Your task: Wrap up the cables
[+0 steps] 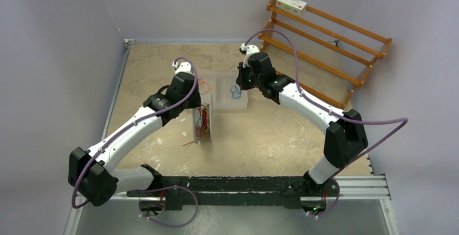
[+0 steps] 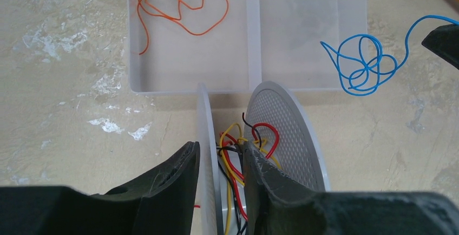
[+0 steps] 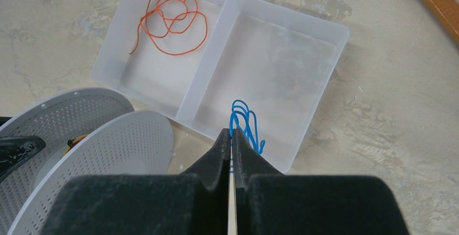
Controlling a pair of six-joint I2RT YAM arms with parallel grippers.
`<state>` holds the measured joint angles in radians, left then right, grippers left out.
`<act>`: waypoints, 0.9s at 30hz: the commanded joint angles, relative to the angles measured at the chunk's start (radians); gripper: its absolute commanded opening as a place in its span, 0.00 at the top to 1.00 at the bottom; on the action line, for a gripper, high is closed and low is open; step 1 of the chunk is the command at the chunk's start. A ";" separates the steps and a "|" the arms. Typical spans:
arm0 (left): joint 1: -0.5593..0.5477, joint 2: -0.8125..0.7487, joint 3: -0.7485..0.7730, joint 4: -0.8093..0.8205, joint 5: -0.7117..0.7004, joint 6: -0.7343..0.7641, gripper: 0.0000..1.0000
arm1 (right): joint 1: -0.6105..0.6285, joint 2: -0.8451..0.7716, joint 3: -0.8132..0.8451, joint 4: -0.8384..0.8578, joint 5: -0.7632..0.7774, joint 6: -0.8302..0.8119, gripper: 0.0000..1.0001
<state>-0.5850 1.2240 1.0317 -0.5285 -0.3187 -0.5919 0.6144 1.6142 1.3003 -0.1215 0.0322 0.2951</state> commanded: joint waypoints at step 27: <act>-0.003 0.016 0.518 -0.120 0.369 0.246 0.43 | -0.001 -0.492 -0.050 0.072 -0.374 -0.197 1.00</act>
<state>-0.5850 1.2617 1.4853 -0.6964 -0.2405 -0.4210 0.6144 1.2060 1.2720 -0.1120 -0.1814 0.1741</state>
